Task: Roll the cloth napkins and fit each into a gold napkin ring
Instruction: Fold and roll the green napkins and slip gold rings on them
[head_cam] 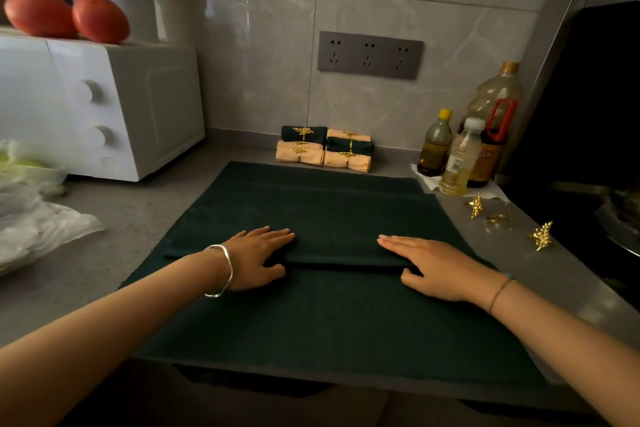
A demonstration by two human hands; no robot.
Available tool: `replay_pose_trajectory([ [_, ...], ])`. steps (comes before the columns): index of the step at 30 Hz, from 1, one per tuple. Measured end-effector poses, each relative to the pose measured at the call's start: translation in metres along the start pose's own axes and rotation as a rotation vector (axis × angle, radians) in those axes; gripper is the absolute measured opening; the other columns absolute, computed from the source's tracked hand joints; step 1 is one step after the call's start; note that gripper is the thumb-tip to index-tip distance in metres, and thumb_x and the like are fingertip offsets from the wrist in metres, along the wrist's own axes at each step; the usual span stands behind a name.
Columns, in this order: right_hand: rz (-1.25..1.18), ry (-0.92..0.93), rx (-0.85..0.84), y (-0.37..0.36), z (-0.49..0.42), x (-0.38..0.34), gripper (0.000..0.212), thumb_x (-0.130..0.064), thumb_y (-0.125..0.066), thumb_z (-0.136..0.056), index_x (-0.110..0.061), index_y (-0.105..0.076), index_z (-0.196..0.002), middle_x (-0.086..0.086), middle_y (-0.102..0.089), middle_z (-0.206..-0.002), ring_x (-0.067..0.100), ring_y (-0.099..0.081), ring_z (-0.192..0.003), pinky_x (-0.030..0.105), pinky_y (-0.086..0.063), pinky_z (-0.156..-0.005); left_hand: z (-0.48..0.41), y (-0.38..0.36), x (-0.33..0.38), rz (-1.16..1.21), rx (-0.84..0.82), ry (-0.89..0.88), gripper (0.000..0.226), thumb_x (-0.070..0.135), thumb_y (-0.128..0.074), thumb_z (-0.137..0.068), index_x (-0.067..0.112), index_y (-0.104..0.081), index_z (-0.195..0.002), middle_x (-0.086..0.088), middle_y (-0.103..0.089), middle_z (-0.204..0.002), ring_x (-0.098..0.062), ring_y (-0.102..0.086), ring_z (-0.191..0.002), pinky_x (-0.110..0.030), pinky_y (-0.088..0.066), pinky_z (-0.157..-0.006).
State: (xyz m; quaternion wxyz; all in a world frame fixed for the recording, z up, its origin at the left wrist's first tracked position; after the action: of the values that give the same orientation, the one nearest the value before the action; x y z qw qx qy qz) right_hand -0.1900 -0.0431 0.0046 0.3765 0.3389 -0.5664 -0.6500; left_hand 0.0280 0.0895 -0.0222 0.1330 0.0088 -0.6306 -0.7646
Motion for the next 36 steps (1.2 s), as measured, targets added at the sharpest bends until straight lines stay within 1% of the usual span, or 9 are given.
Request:
replay_pose_trajectory([
  [7,-0.067,-0.058,0.006,0.001,0.000,0.017,0.052,-0.017,-0.040,-0.099,-0.035,-0.025,-0.146,-0.018,-0.023,-0.153,0.005,-0.025,-0.140,0.024,-0.020,-0.114,-0.001,0.016,0.000,-0.170,0.029,0.027,0.054,0.028,-0.037,-0.100,0.033,-0.013,-0.148,0.010,-0.015,-0.156,-0.016,-0.020,-0.142,-0.034,-0.023,-0.114],
  [12,-0.137,-0.078,0.002,0.022,0.018,0.021,0.042,-0.020,-0.037,-0.100,-0.040,-0.039,-0.137,-0.013,-0.046,-0.138,0.007,-0.046,-0.122,0.023,-0.038,-0.101,0.013,0.037,0.016,-0.040,0.012,-0.004,0.043,0.027,-0.034,-0.101,0.031,-0.030,-0.143,0.000,-0.050,-0.134,-0.016,-0.051,-0.118,-0.030,-0.039,-0.101],
  [16,-0.309,-0.022,-0.119,0.037,0.042,0.017,0.023,-0.023,-0.041,-0.099,-0.032,-0.060,-0.107,-0.007,-0.064,-0.102,0.012,-0.060,-0.093,0.027,-0.049,-0.084,0.031,0.052,0.035,0.112,-0.060,-0.124,0.026,0.026,-0.037,-0.100,0.024,-0.053,-0.121,0.004,-0.058,-0.117,-0.008,-0.054,-0.101,-0.025,-0.039,-0.099],
  [21,-0.380,-0.013,-0.287,0.038,0.054,0.022,0.028,-0.042,-0.049,-0.089,-0.022,-0.067,-0.096,0.006,-0.066,-0.093,0.020,-0.062,-0.083,0.032,-0.049,-0.074,0.037,0.056,0.026,0.174,-0.228,-0.109,0.019,0.038,-0.050,-0.093,0.026,-0.065,-0.095,0.009,-0.064,-0.094,-0.007,-0.060,-0.089,-0.022,-0.046,-0.088],
  [23,-0.465,-0.004,-0.229,0.039,0.046,0.027,0.016,-0.037,-0.056,-0.087,-0.027,-0.068,-0.093,-0.004,-0.070,-0.092,0.010,-0.066,-0.080,0.022,-0.051,-0.070,0.026,0.061,0.019,0.227,-0.180,-0.128,0.017,0.037,-0.057,-0.089,0.029,-0.064,-0.076,0.012,-0.063,-0.073,0.003,-0.058,-0.066,-0.013,-0.046,-0.070],
  [25,-0.480,-0.029,-0.117,0.040,0.030,0.043,0.012,-0.034,-0.062,-0.084,-0.031,-0.065,-0.095,-0.016,-0.069,-0.097,-0.001,-0.063,-0.091,0.015,-0.048,-0.082,0.011,0.068,0.007,0.230,-0.077,-0.119,0.015,0.036,-0.061,-0.086,0.030,-0.065,-0.073,0.013,-0.061,-0.067,0.006,-0.055,-0.057,-0.009,-0.042,-0.061],
  [28,-0.400,-0.086,-0.014,0.040,0.002,0.066,0.012,-0.039,-0.065,-0.082,-0.031,-0.065,-0.091,-0.017,-0.065,-0.102,-0.003,-0.058,-0.099,0.024,-0.046,-0.093,-0.014,0.072,-0.011,0.218,0.011,-0.070,0.010,0.035,-0.062,-0.086,0.027,-0.066,-0.084,0.013,-0.061,-0.077,0.003,-0.056,-0.066,-0.010,-0.043,-0.063],
  [32,-0.359,-0.130,-0.008,0.036,-0.027,0.075,0.011,-0.035,-0.060,-0.089,-0.026,-0.066,-0.085,-0.003,-0.066,-0.090,0.009,-0.061,-0.085,0.025,-0.048,-0.078,-0.048,0.067,-0.024,0.215,0.022,0.003,0.015,0.033,-0.057,-0.090,0.021,-0.062,-0.081,0.003,-0.060,-0.081,-0.010,-0.057,-0.077,-0.021,-0.046,-0.075],
  [36,-0.351,-0.161,0.007,0.029,-0.050,0.081,0.011,-0.031,-0.059,-0.091,-0.025,-0.063,-0.083,-0.004,-0.062,-0.084,0.007,-0.056,-0.076,0.017,-0.041,-0.065,-0.073,0.059,-0.035,0.207,0.027,0.085,0.023,0.032,-0.056,-0.091,0.011,-0.064,-0.093,-0.004,-0.060,-0.092,-0.017,-0.056,-0.090,-0.027,-0.044,-0.082],
])
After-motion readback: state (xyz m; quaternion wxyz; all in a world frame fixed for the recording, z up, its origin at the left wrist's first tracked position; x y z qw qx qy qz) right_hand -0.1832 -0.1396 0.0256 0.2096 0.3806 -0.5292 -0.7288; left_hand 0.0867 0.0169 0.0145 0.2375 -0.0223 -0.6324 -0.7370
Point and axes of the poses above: each hand's wrist, its own z-axis away from the middle knuckle, its own y-axis out of the back of the hand, x = y × z, the point moved 7 cm from there along -z, towards the middle knuckle
